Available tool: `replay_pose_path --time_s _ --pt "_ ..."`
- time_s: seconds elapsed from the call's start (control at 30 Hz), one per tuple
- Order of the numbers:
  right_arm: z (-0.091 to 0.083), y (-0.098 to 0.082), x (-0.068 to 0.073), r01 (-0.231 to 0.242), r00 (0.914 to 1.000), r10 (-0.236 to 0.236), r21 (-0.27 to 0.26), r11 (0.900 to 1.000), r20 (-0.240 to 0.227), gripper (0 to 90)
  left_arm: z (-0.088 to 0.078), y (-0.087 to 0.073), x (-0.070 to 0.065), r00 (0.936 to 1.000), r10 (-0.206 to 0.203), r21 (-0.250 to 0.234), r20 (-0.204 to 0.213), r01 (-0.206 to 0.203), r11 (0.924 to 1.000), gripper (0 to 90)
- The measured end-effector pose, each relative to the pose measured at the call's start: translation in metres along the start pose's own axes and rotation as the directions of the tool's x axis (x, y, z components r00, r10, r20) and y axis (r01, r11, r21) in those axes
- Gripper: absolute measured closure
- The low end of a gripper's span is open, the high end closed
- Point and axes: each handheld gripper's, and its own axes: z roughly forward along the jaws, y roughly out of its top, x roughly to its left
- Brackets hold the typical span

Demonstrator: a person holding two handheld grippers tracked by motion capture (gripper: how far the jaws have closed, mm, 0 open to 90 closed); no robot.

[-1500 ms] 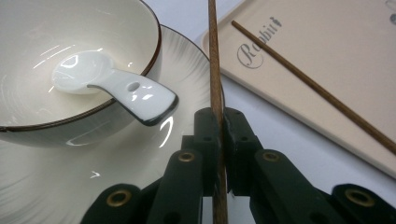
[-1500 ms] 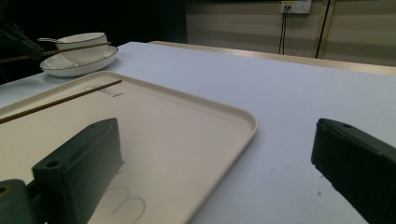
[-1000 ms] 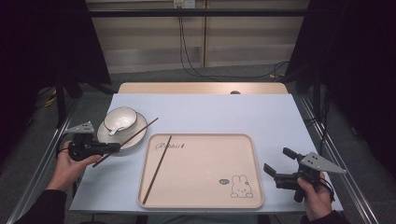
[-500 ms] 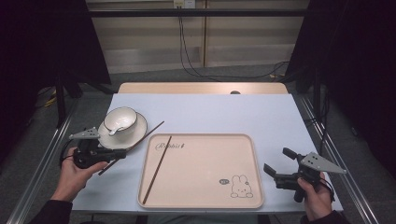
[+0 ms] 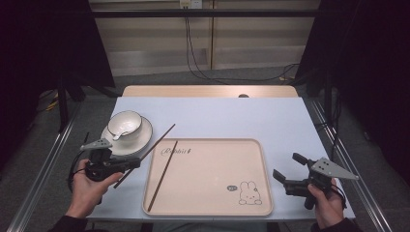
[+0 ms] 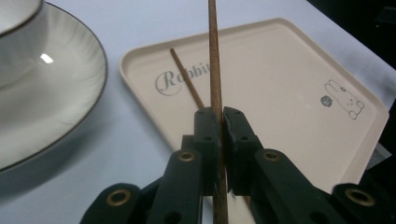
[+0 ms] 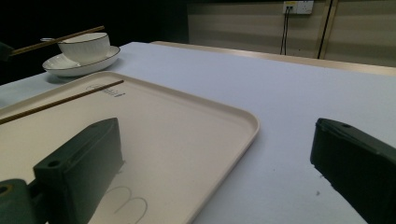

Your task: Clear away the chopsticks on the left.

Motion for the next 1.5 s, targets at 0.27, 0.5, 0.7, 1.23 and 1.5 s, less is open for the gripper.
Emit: replay_pose_path --time_s 0.27,0.5,0.7,1.23,1.5 --pt "0.000 0.000 0.000 0.004 1.0000 -0.004 0.003 1.000 -0.002 1.9 0.013 0.003 -0.030 0.9981 -0.036 0.001 -0.051 0.036 0.9994 85.0" --pt "0.000 0.000 0.000 0.003 1.0000 -0.003 0.004 1.000 -0.004 1.9 0.027 0.002 -0.046 0.9934 -0.070 0.016 -0.091 0.072 0.9973 84.9" --pt "0.000 0.000 0.000 0.004 1.0000 -0.004 0.004 1.000 -0.001 1.9 0.044 -0.006 -0.051 0.9848 -0.077 0.014 -0.155 0.080 0.9967 84.9" --pt "0.000 0.000 0.000 0.012 0.9999 -0.012 0.007 1.000 -0.003 2.1 0.071 -0.025 -0.061 0.9619 -0.137 0.103 -0.237 0.165 0.9810 84.9" --pt "0.001 0.000 0.000 0.013 0.9999 -0.013 0.007 1.000 -0.005 2.1 0.078 -0.026 -0.060 0.9509 -0.151 0.125 -0.270 0.191 0.9736 84.8"
